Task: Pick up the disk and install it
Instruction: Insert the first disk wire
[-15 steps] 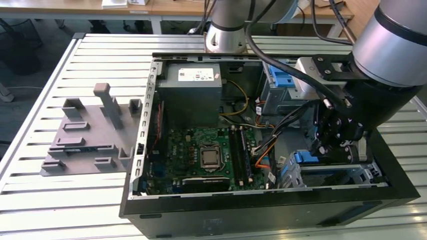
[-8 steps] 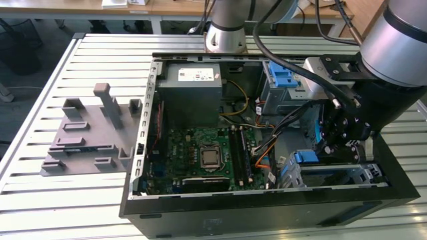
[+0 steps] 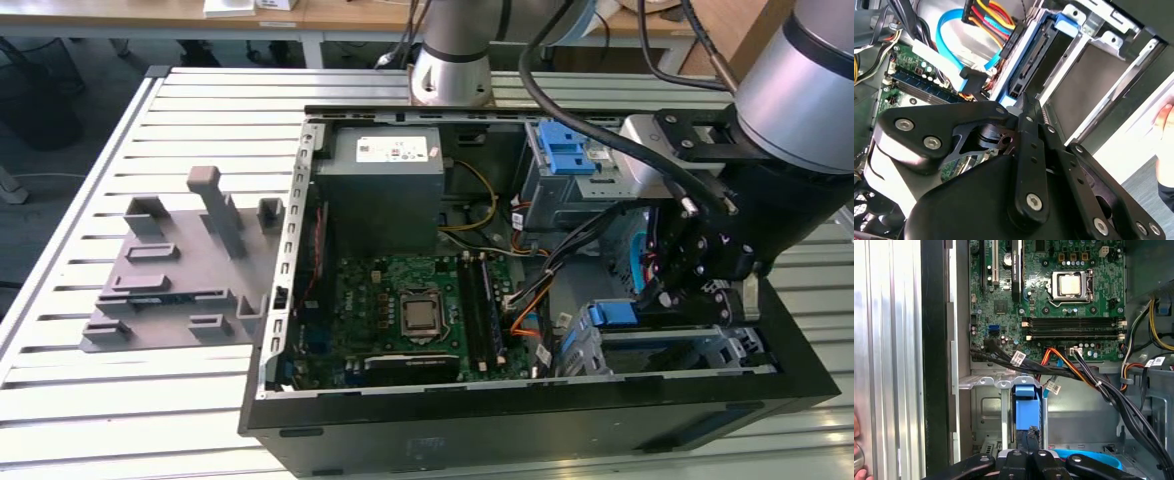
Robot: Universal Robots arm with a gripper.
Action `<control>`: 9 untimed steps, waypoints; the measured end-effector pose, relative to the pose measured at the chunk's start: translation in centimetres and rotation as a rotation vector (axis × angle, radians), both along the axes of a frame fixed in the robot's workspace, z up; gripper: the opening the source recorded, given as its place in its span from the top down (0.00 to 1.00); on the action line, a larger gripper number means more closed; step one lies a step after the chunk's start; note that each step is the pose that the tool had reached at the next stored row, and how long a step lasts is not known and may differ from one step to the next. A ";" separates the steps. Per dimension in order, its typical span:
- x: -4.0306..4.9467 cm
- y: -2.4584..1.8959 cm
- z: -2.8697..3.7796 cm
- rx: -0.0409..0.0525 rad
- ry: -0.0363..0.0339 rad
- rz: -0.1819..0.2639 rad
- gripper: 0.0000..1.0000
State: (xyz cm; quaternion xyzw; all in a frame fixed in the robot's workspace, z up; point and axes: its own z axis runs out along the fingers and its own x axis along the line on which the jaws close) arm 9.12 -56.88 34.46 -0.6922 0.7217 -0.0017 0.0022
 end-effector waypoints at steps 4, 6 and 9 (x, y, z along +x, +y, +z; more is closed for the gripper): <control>0.62 0.00 0.00 -0.0001 0.0000 0.000 0.89; 0.79 0.01 -0.01 0.0001 0.0000 0.000 0.89; 0.84 0.00 0.02 0.0003 0.0000 0.000 0.89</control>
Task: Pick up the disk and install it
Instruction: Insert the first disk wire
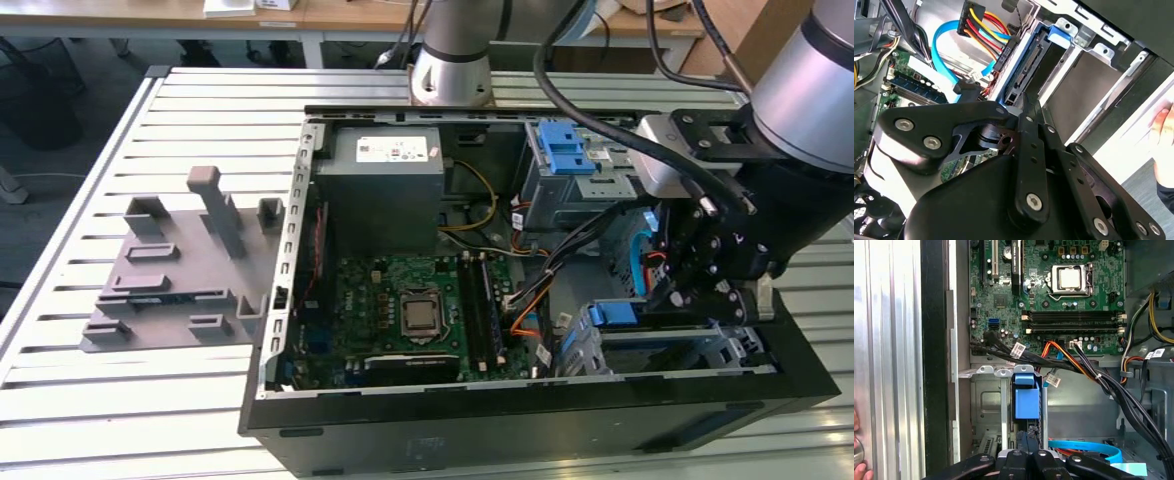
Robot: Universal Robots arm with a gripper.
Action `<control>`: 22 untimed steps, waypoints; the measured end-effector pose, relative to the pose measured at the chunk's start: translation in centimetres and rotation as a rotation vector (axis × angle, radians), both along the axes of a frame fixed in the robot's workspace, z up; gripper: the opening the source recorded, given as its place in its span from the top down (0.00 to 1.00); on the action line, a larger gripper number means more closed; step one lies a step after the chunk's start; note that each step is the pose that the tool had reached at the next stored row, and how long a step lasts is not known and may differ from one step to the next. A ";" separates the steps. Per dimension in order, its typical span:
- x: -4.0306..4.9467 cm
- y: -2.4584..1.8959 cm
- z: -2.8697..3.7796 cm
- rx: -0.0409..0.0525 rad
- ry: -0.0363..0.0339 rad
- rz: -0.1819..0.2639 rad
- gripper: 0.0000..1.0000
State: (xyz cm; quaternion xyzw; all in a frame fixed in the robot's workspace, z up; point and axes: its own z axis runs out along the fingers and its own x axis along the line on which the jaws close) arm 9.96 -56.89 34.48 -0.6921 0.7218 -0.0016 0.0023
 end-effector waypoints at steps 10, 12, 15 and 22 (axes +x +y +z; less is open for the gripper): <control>0.31 0.28 0.56 0.0022 0.0000 0.000 0.89; 0.51 0.45 0.56 0.0022 0.0000 0.000 0.89; 0.66 0.56 0.57 0.0023 0.0000 0.000 0.89; 0.88 0.73 1.03 0.0036 0.0000 0.000 0.89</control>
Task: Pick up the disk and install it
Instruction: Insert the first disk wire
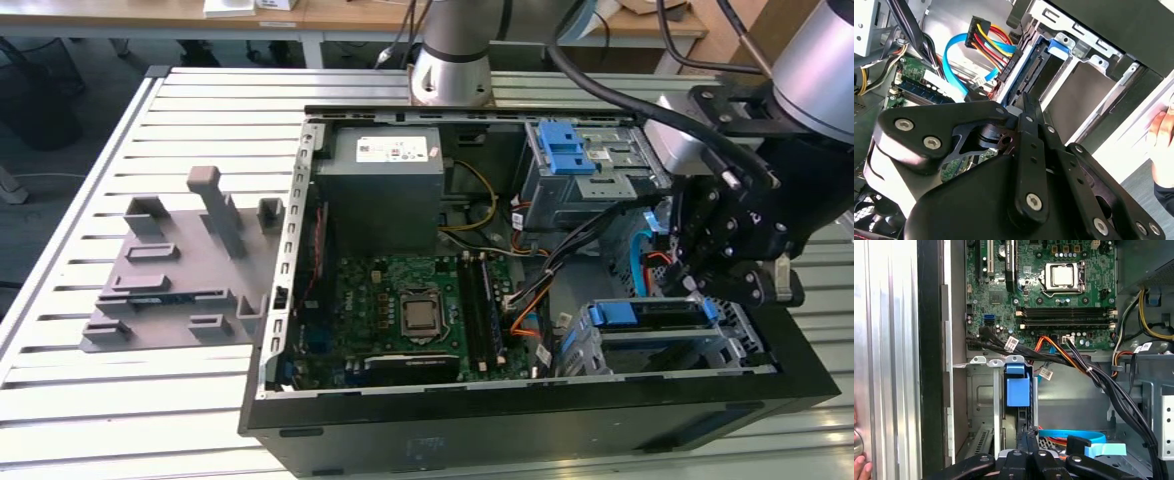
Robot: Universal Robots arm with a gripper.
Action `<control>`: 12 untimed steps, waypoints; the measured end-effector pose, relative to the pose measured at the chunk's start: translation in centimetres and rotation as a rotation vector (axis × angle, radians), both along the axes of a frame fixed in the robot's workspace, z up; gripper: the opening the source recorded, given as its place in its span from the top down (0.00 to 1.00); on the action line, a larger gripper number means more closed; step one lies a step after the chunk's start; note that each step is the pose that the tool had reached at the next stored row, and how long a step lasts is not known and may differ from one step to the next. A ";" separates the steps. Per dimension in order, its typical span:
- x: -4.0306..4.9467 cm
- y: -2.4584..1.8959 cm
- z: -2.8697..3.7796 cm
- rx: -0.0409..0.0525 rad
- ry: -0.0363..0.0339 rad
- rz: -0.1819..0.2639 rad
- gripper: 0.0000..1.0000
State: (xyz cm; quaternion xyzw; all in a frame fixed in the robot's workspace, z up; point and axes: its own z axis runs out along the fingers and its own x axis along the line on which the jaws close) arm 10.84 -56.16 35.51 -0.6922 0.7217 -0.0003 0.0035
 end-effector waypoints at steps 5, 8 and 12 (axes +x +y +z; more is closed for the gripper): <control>0.29 0.43 0.02 -0.0001 0.0000 0.000 0.89; 0.45 0.94 0.02 -0.0001 0.0000 0.000 0.89; 0.56 1.42 0.13 -0.0002 0.0000 0.000 0.89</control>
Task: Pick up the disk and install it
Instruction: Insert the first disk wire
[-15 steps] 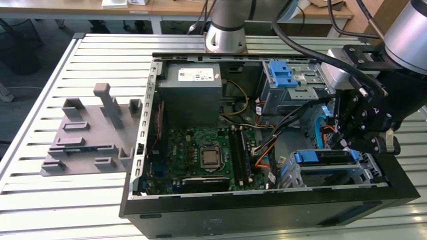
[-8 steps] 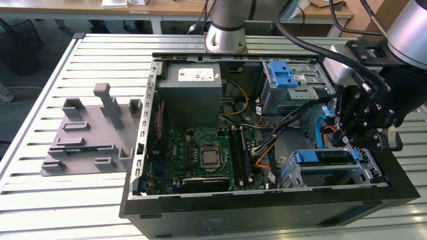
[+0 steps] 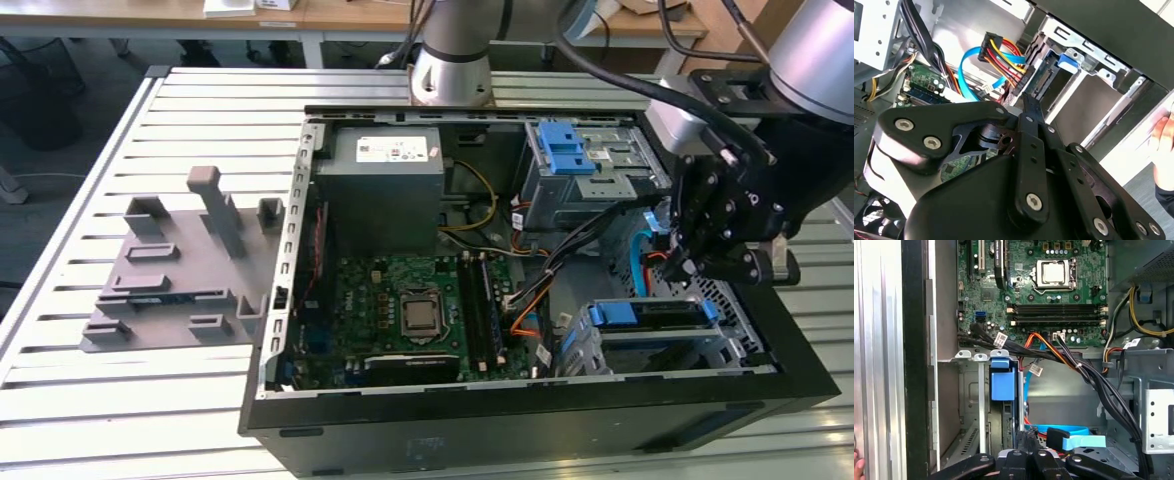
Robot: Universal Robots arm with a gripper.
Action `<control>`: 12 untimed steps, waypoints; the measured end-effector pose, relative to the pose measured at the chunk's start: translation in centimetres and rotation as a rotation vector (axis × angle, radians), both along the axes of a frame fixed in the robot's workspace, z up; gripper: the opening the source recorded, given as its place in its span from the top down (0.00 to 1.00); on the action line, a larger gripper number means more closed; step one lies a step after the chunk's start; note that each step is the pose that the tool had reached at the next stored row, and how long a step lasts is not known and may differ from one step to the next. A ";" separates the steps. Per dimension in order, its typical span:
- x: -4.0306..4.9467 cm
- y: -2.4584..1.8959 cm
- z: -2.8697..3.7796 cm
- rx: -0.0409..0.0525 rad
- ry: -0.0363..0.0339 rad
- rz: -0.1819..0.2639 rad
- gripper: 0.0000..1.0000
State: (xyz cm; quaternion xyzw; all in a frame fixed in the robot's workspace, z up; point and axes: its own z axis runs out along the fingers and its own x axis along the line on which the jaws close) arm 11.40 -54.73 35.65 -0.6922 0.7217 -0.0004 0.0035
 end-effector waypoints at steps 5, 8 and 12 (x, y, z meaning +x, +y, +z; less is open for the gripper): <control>0.21 0.51 0.08 0.0000 0.0000 0.000 0.89; 0.44 0.69 0.08 0.0009 0.0000 0.000 0.89; 0.50 0.71 0.06 0.0012 0.0000 0.000 0.89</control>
